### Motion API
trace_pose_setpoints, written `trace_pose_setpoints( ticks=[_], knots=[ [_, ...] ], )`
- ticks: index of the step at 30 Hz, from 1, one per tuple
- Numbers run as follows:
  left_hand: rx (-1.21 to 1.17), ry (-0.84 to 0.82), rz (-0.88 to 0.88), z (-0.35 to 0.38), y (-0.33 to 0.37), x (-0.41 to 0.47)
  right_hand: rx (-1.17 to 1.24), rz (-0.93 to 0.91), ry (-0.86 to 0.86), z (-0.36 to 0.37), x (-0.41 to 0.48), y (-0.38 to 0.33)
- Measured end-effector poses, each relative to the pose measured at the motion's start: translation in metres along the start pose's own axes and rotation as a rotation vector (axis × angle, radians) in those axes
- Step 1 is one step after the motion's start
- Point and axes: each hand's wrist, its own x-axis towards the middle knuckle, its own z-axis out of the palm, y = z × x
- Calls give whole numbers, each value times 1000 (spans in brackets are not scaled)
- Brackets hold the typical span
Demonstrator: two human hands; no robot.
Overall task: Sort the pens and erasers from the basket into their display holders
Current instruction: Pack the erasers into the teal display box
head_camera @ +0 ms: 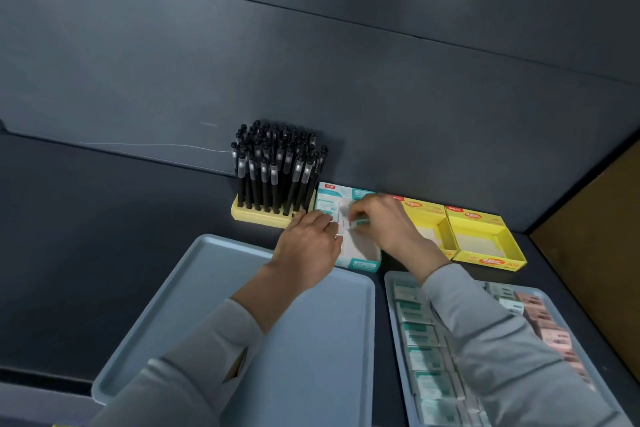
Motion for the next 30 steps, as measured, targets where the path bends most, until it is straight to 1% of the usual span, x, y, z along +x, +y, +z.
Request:
trace_pose_setpoints(
  ticks=[4, 7, 9, 11, 13, 17, 19, 21, 23, 24, 25, 28, 30],
  knots=[
    [19, 15, 30, 2, -2, 2, 53, 1, 29, 6, 1, 2],
    [27, 38, 40, 4, -2, 2, -40, -12, 54, 9, -5, 9],
    [26, 50, 42, 5, -3, 2, -105, -24, -2, 10, -8, 10],
    [30, 50, 43, 4, -3, 3, -103, -48, -51, 6, -10, 10],
    [28, 34, 34, 1, -3, 2, -66, -71, -32, -3, -15, 11],
    [-54, -49, 10, -12, 0, 2, 13, -58, 95, -32, -47, 15],
    [-100, -55, -2, -24, 12, 1, 14, -45, 78, -43, -71, 22],
    [-180, -73, -36, -40, 32, -4, 63, -23, 63, -52, -97, 33],
    [-276, -134, -48, -56, 59, -13, 127, 30, 56, -57, -124, 45],
    [-312, -172, -27, -64, 75, -18, 144, 62, 39, -59, -137, 51],
    [-332, -226, 1, -71, 91, -24, 154, 93, 11, -59, -150, 57],
    [-374, -457, 52, -85, 133, -40, 206, 148, -85, -60, -182, 72],
    [-372, -555, 63, -82, 149, -50, 280, 164, -149, -63, -200, 75]
  ],
)
